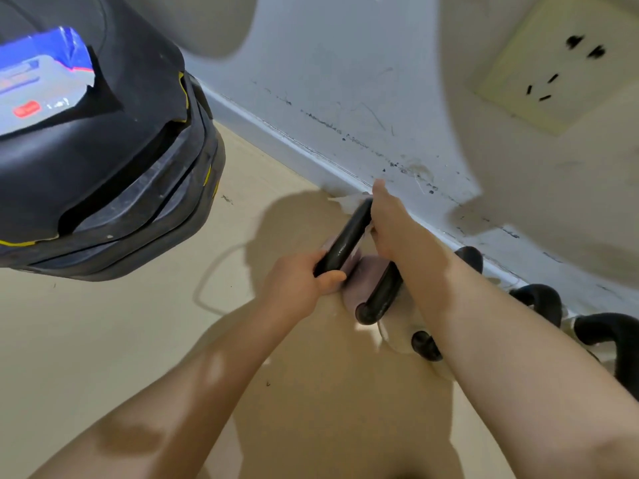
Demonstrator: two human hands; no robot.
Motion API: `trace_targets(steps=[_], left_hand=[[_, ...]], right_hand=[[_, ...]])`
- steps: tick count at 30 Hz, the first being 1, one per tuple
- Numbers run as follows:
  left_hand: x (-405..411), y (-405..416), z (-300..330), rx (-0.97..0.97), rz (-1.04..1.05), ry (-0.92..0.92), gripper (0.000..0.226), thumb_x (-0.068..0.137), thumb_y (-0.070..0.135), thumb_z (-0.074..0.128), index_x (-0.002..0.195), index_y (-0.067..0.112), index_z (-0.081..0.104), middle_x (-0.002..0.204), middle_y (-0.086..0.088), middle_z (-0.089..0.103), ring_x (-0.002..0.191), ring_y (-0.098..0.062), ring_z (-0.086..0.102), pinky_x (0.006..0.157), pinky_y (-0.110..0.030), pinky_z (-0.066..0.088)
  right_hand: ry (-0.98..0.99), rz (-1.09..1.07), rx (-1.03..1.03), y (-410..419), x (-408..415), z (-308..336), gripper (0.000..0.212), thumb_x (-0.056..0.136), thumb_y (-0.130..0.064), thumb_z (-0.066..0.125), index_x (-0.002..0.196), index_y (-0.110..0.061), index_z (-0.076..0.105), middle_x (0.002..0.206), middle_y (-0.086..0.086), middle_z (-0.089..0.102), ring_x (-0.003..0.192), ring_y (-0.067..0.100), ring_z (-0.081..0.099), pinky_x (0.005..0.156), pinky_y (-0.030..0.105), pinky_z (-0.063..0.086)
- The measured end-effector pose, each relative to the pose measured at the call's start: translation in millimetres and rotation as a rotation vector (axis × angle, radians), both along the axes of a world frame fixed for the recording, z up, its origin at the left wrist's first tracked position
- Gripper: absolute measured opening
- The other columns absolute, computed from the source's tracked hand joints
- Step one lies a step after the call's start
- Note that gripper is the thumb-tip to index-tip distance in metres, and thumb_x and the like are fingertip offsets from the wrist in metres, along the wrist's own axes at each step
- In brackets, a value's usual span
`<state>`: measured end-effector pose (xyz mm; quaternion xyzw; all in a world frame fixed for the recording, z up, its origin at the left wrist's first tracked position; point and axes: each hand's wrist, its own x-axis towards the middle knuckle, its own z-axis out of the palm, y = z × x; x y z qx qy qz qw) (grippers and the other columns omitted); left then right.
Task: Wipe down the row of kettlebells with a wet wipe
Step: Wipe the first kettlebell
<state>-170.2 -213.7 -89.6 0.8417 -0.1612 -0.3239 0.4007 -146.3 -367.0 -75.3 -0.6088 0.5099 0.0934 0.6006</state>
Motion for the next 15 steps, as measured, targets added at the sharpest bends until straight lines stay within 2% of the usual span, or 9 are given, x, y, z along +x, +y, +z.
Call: trace_targets(steps=[2,3,6,9,11,12,13,14,15], left_hand=[[1.0,0.4,-0.4,-0.001,-0.007,-0.006,0.013,0.081,0.027,0.065,0.077,0.034,0.055,0.063,0.009,0.054,0.063,-0.011,0.051,0.062,-0.028,0.039],[1.3,0.8,-1.2,-0.002,-0.013,-0.011,0.011,0.081,0.027,0.065,0.078,0.034,0.056,0.064,0.008,0.056,0.063,-0.011,0.051,0.062,-0.027,0.039],[2.5,1.1,-3.7,0.002,-0.011,-0.026,0.007,0.08,0.029,0.066,0.087,0.028,0.065,0.067,0.004,0.06,0.067,-0.015,0.053,0.063,-0.029,0.04],[3.2,1.0,-4.5,0.013,-0.019,-0.036,0.017,0.079,0.029,0.067,0.095,0.023,0.068,0.07,0.0,0.06,0.067,-0.016,0.053,0.064,-0.03,0.04],[3.1,0.4,-4.0,0.021,-0.018,-0.026,0.008,0.079,0.028,0.066,0.086,0.025,0.067,0.067,0.0,0.059,0.064,-0.016,0.051,0.061,-0.03,0.038],[2.8,-0.5,-2.4,0.032,-0.017,-0.023,0.004,0.078,0.028,0.066,0.075,0.027,0.064,0.064,0.0,0.056,0.061,-0.016,0.049,0.058,-0.03,0.036],[2.3,-0.9,-2.6,0.034,-0.01,-0.021,0.015,0.076,0.028,0.066,0.064,0.027,0.057,0.06,0.001,0.054,0.058,-0.018,0.048,0.055,-0.029,0.034],[1.5,-0.9,-2.2,0.035,-0.003,-0.018,0.021,0.075,0.029,0.064,0.058,0.028,0.052,0.059,0.0,0.054,0.059,-0.022,0.049,0.055,-0.029,0.033],[1.0,-0.9,-1.9,0.032,0.005,-0.014,0.021,0.074,0.029,0.063,0.058,0.028,0.051,0.062,-0.002,0.057,0.062,-0.027,0.051,0.055,-0.03,0.033]], right_hand=[[-0.086,-0.149,0.121,0.7,-0.5,-1.7,0.049,0.097,-0.051,0.028,0.076,-0.013,0.051,0.072,0.002,0.047,0.069,0.016,0.047,0.081,0.028,0.04],[-0.115,-0.192,0.171,3.8,-5.8,-2.8,0.05,0.096,-0.053,0.031,0.071,-0.014,0.048,0.072,0.003,0.048,0.07,0.016,0.048,0.079,0.026,0.04],[-0.209,-0.429,0.324,16.4,-18.9,-5.4,0.049,0.09,-0.056,0.045,0.065,-0.013,0.045,0.065,0.001,0.044,0.067,0.015,0.046,0.08,0.026,0.041],[-0.319,-0.699,0.539,10.4,-19.0,3.3,0.046,0.09,-0.051,0.046,0.062,-0.015,0.04,0.062,0.0,0.034,0.053,0.013,0.032,0.056,0.023,0.036],[-0.353,-0.832,0.577,16.4,-16.7,10.8,0.04,0.089,-0.045,0.05,0.064,-0.015,0.04,0.067,-0.001,0.039,0.053,0.011,0.036,0.048,0.021,0.033],[-0.38,-0.914,0.567,27.4,-17.2,13.9,0.038,0.087,-0.042,0.056,0.063,-0.016,0.042,0.072,-0.002,0.045,0.057,0.01,0.044,0.049,0.02,0.037],[-0.403,-0.969,0.499,41.5,-19.1,8.2,0.03,0.082,-0.039,0.064,0.065,-0.019,0.049,0.081,-0.004,0.053,0.069,0.01,0.054,0.058,0.02,0.044],[-0.411,-0.96,0.394,56.8,-22.3,2.5,0.017,0.076,-0.038,0.07,0.074,-0.027,0.057,0.095,-0.008,0.058,0.088,0.01,0.059,0.072,0.023,0.049],[-0.383,-0.823,0.307,63.6,-27.3,-1.6,0.019,0.072,-0.038,0.07,0.088,-0.036,0.061,0.106,-0.009,0.057,0.106,0.013,0.058,0.085,0.03,0.05]])
